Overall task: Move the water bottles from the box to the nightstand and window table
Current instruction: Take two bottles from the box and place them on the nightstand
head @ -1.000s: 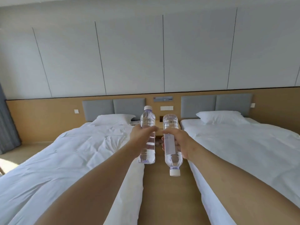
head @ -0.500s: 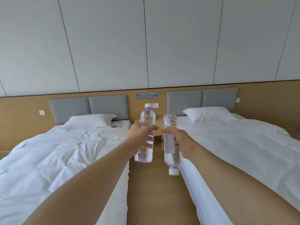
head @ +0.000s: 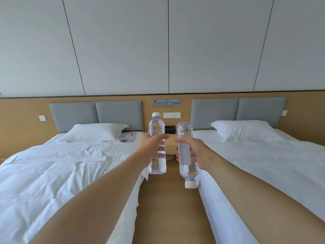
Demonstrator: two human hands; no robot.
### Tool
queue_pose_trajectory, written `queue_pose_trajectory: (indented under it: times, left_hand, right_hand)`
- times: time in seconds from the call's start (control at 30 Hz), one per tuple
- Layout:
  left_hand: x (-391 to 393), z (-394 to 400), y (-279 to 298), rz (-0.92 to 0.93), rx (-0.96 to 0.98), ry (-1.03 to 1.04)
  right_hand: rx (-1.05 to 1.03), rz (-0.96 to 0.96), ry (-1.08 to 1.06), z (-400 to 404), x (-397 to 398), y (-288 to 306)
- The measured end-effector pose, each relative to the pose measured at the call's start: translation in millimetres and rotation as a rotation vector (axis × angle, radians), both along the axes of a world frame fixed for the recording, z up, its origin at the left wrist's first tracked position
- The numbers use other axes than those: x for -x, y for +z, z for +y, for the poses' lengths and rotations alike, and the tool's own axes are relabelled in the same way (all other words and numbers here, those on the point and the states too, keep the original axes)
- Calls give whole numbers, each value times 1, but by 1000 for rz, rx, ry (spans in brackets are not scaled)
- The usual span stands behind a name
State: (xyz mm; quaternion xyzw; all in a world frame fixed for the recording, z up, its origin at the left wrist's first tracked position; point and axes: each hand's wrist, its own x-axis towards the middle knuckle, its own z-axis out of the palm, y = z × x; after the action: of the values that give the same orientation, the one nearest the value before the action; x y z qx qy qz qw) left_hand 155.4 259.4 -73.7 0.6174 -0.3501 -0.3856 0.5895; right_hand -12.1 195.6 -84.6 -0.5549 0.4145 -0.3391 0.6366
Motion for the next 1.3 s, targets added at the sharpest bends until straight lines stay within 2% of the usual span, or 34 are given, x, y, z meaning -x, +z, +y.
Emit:
queue_pose_trajectory:
  times: [0.23, 0.6, 0.97, 1.3]
  left_hand:
    - [-77, -130, -18, -20, 7, -56]
    - [-185, -335, -7, -25, -21, -148]
    - [-232, -530, -54, -32, -82, -100]
    - [-240, -716, -84, 28, -143, -67]
  right_hand:
    - [-25, 11, -31, -125, -75, -20]
    - [-77, 4, -97, -315, -186, -20]
    - [-128, -7, -64, -512, -230, -70]
    - [-226, 78, 64, -709, -252, -99]
